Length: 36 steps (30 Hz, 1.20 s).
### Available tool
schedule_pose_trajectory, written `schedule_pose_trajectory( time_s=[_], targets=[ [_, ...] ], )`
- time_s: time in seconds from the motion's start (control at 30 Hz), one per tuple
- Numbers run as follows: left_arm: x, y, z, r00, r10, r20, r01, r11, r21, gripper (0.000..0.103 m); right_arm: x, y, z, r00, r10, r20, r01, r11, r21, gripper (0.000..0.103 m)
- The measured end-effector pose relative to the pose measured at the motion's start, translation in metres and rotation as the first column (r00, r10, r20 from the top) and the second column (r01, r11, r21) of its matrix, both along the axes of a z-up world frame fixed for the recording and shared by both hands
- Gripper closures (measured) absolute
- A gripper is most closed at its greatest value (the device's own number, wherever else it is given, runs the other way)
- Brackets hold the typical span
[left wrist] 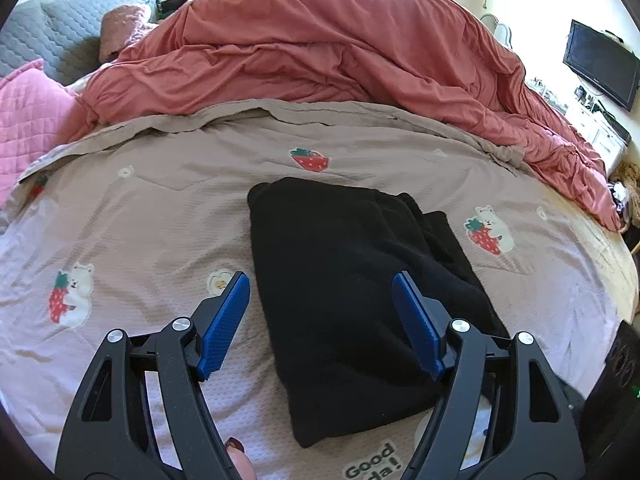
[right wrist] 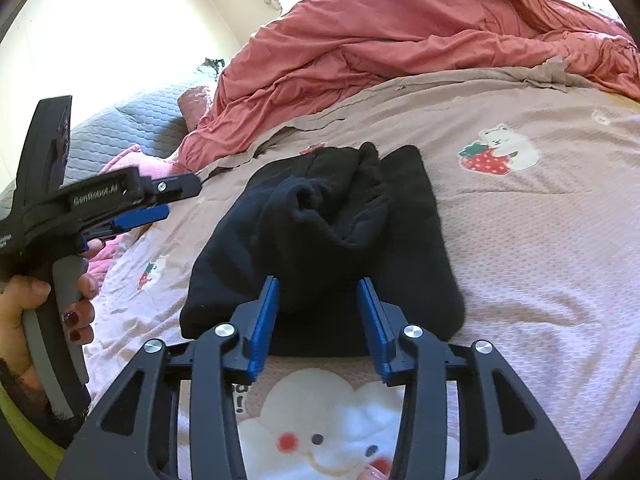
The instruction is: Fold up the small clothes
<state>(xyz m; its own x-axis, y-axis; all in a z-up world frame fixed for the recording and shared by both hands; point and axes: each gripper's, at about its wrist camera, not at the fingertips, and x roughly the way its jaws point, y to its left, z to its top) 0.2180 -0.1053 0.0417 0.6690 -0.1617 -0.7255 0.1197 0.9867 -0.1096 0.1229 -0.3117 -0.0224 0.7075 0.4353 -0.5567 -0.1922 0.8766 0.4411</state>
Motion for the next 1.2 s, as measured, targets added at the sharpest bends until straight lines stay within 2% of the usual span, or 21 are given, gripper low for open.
schedule_pose_trajectory(
  time_s=[0.23, 0.4, 0.57, 0.63, 0.8, 0.93, 1.07, 1.2],
  targets=[
    [-0.007, 0.012, -0.005, 1.000, 0.018, 0.007, -0.018, 1.000, 0.001, 0.035, -0.003, -0.007, 0.007, 1.000, -0.018, 0.015, 0.019, 0.999, -0.048, 0.051],
    [-0.011, 0.024, -0.012, 0.999, 0.039, 0.011, -0.039, 0.999, -0.009, 0.035, -0.001, -0.013, 0.018, 0.999, -0.036, 0.037, 0.039, 0.996, -0.077, 0.050],
    [-0.013, 0.034, -0.026, 0.999, 0.047, -0.006, -0.047, 0.997, -0.053, 0.036, 0.013, -0.020, 0.034, 0.998, -0.032, 0.056, 0.038, 0.994, -0.104, 0.050],
    [-0.013, 0.033, -0.034, 1.000, 0.024, -0.012, -0.025, 0.997, -0.073, 0.041, 0.023, -0.021, 0.039, 0.998, -0.026, 0.053, 0.032, 0.994, -0.107, 0.050],
    [-0.018, 0.021, -0.054, 0.998, -0.053, -0.019, 0.051, 0.994, -0.096, 0.042, 0.072, -0.017, 0.046, 0.999, 0.032, -0.021, -0.034, 0.994, -0.101, 0.047],
    [-0.019, 0.009, -0.072, 0.994, -0.110, -0.028, 0.107, 0.990, -0.087, 0.042, 0.120, -0.007, 0.039, 0.990, 0.068, -0.122, -0.081, 0.992, -0.102, 0.046],
    [-0.021, 0.006, -0.081, 0.991, -0.132, -0.020, 0.130, 0.989, -0.070, 0.042, 0.163, 0.001, 0.018, 0.967, 0.092, -0.239, -0.115, 0.990, -0.081, 0.045],
    [-0.020, 0.012, -0.081, 0.990, -0.140, -0.022, 0.137, 0.984, -0.114, 0.042, 0.188, 0.008, -0.004, 0.945, 0.088, -0.314, -0.123, 0.988, -0.092, 0.045]
  ],
)
